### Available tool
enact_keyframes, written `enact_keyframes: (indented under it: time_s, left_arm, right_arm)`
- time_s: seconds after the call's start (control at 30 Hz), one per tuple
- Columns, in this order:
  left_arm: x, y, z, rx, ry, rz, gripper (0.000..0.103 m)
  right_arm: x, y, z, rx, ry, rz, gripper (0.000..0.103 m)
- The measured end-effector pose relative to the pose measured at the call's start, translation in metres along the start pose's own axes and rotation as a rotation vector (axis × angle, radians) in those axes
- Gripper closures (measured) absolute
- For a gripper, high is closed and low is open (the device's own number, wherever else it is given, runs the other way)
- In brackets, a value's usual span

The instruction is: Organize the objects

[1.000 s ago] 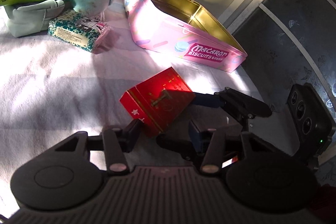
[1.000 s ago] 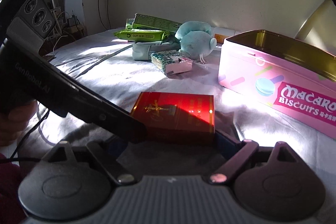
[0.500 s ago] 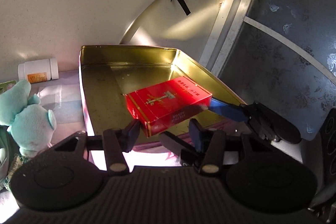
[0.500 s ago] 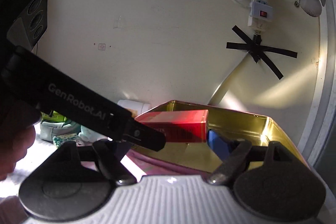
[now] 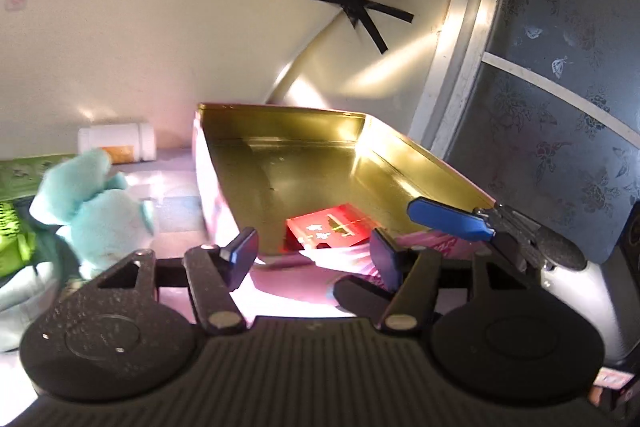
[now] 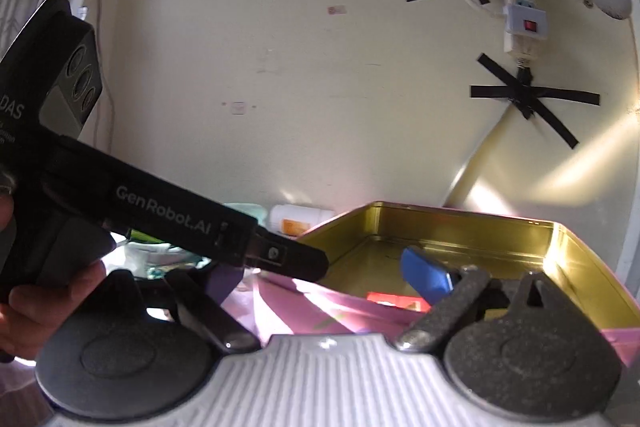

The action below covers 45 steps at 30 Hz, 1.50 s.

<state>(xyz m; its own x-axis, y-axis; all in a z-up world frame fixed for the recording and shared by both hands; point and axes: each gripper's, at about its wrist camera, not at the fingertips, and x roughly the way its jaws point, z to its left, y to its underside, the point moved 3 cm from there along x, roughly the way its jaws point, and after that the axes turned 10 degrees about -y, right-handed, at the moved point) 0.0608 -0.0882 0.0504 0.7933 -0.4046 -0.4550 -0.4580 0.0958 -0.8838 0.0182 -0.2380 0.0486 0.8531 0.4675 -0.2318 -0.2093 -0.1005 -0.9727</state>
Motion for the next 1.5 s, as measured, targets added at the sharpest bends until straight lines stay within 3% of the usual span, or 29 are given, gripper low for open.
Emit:
enact_keyframes:
  time_s: [0.17,0.3,0.43,0.6,0.7,0.77,0.87,0.93,1.0,1.13,1.23,1.43,1.5]
  left_arm:
    - [-0.042,0.035,0.064,-0.044,-0.189,0.002,0.039]
    - [-0.049,0.059,0.112,-0.158,-0.295,0.064,0.039]
    - [-0.050,0.076,0.137,-0.239,-0.336,0.075,0.040]
    - [-0.053,0.078,0.148,-0.315,-0.286,0.066,0.040]
    - [-0.055,0.079,0.146,-0.312,-0.256,0.055,0.040]
    - [-0.058,0.080,0.143,-0.312,-0.214,0.057,0.040]
    - [-0.059,0.080,0.134,-0.306,-0.134,0.068,0.040]
    - [-0.060,0.078,0.125,-0.312,-0.061,0.076,0.040]
    - [-0.059,0.074,0.115,-0.304,-0.024,0.072,0.039]
    - [-0.046,0.063,0.103,-0.285,-0.022,0.089,0.039]
    - [-0.033,0.053,0.098,-0.228,-0.068,0.086,0.039]
    - [0.001,0.050,0.101,-0.212,-0.097,0.148,0.041]
    - [0.007,0.058,0.102,-0.230,-0.071,0.196,0.056]
  right_arm:
    - [0.035,0.001,0.044,0.024,-0.227,0.161,0.016]
    - [0.081,0.004,0.075,-0.011,-0.252,0.295,0.020]
    - [0.120,0.010,0.088,-0.052,-0.232,0.353,0.020]
    - [0.153,0.021,0.091,-0.101,-0.190,0.435,0.027]
    - [0.139,0.026,0.095,-0.155,-0.192,0.435,0.041]
    - [0.114,0.032,0.104,-0.196,-0.224,0.427,0.044]
    - [0.068,0.042,0.109,-0.213,-0.273,0.419,0.042]
    - [0.044,0.047,0.105,-0.159,-0.296,0.419,0.030]
    - [0.034,0.048,0.099,-0.104,-0.300,0.422,0.028]
    - [0.039,0.045,0.088,0.004,-0.290,0.418,0.024]
    - [0.050,0.044,0.085,0.067,-0.299,0.426,0.023]
    - [0.065,0.044,0.094,0.086,-0.299,0.428,0.022]
    - [0.067,0.045,0.098,0.064,-0.287,0.436,0.022]
